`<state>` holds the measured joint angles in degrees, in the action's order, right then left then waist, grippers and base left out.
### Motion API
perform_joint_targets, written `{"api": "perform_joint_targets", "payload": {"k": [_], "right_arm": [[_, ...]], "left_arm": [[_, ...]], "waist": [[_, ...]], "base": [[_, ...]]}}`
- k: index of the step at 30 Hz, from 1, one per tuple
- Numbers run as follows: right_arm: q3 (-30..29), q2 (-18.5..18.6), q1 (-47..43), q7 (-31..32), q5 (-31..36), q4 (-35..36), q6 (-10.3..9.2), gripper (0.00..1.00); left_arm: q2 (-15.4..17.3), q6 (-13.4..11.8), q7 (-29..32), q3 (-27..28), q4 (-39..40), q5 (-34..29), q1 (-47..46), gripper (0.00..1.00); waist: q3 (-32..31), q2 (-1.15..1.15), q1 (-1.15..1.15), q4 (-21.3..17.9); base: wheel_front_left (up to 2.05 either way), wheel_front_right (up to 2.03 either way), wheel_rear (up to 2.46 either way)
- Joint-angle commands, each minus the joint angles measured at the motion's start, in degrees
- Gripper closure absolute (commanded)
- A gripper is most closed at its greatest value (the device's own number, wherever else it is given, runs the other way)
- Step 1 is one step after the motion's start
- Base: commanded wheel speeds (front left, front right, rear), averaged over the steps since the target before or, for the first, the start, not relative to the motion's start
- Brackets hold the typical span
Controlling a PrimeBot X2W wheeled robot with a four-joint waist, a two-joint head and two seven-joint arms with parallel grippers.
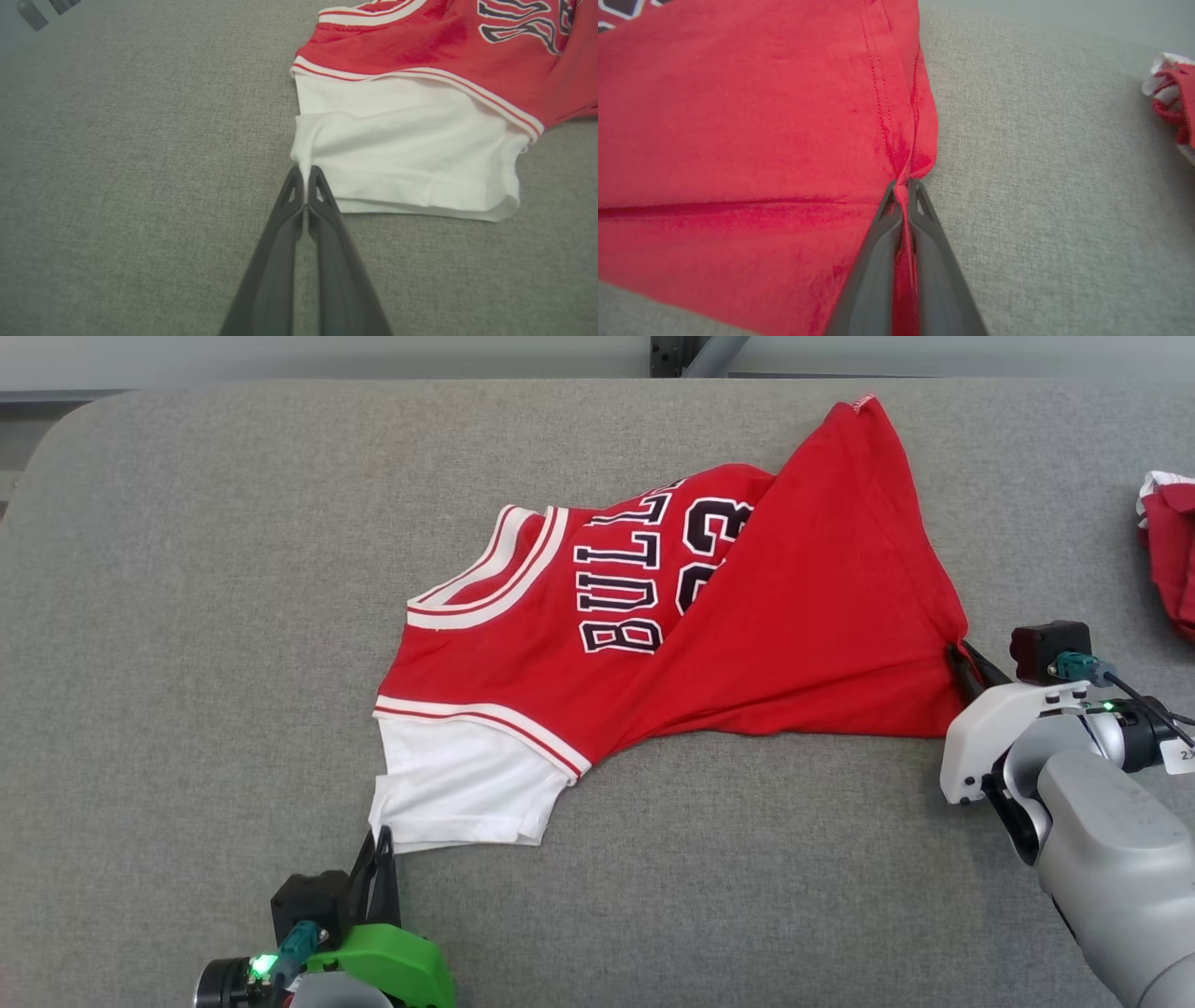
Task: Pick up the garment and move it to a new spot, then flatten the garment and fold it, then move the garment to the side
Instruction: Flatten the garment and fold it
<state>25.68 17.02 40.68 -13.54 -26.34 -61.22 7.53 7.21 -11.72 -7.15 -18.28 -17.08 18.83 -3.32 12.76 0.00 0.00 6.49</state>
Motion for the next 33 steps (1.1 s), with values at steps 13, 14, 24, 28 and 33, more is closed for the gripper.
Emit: {"api": "perform_joint_targets", "payload": {"k": [13, 14, 24, 28, 33], "right_arm": [[0.32, -1.39, -0.07, -1.64, 0.7, -2.13, -0.09, 0.0], [0.51, -1.41, -0.13, -1.65, 0.9, -2.2, -0.09, 0.0], [0.25, -1.22, 0.92, -1.73, 2.19, -1.88, -0.09, 0.06], [-0.06, -1.03, 0.82, -1.73, 3.35, -1.43, -0.09, 0.44], [-0.72, -1.36, 0.78, -1.72, 4.45, -1.88, -0.09, 0.53]], "left_arm": [[1.44, -0.91, 0.23, -0.06, 1.02, 0.74, 0.56, 1.0], [1.54, -0.94, 0.29, -0.1, 1.08, 0.74, 0.53, 1.0], [1.74, -0.97, 0.32, -0.73, 1.44, 1.0, 0.52, 1.0], [1.75, -1.0, 0.31, -0.98, 1.47, 0.96, 0.38, 1.0], [1.75, -1.19, 0.3, -1.15, 1.47, 1.09, 0.39, 1.0]], "waist": [[-0.94, 0.0, 0.0, -1.44], [-0.96, 0.0, 0.0, -1.44], [-0.95, 0.0, 0.0, -1.03], [-0.87, 0.0, 0.0, -0.74], [-0.94, 0.0, 0.0, -0.51]], "base": [[0.0, 0.0, 0.0], [0.0, 0.0, 0.0], [0.0, 0.0, 0.0], [0.0, 0.0, 0.0], [0.0, 0.0, 0.0]]}}
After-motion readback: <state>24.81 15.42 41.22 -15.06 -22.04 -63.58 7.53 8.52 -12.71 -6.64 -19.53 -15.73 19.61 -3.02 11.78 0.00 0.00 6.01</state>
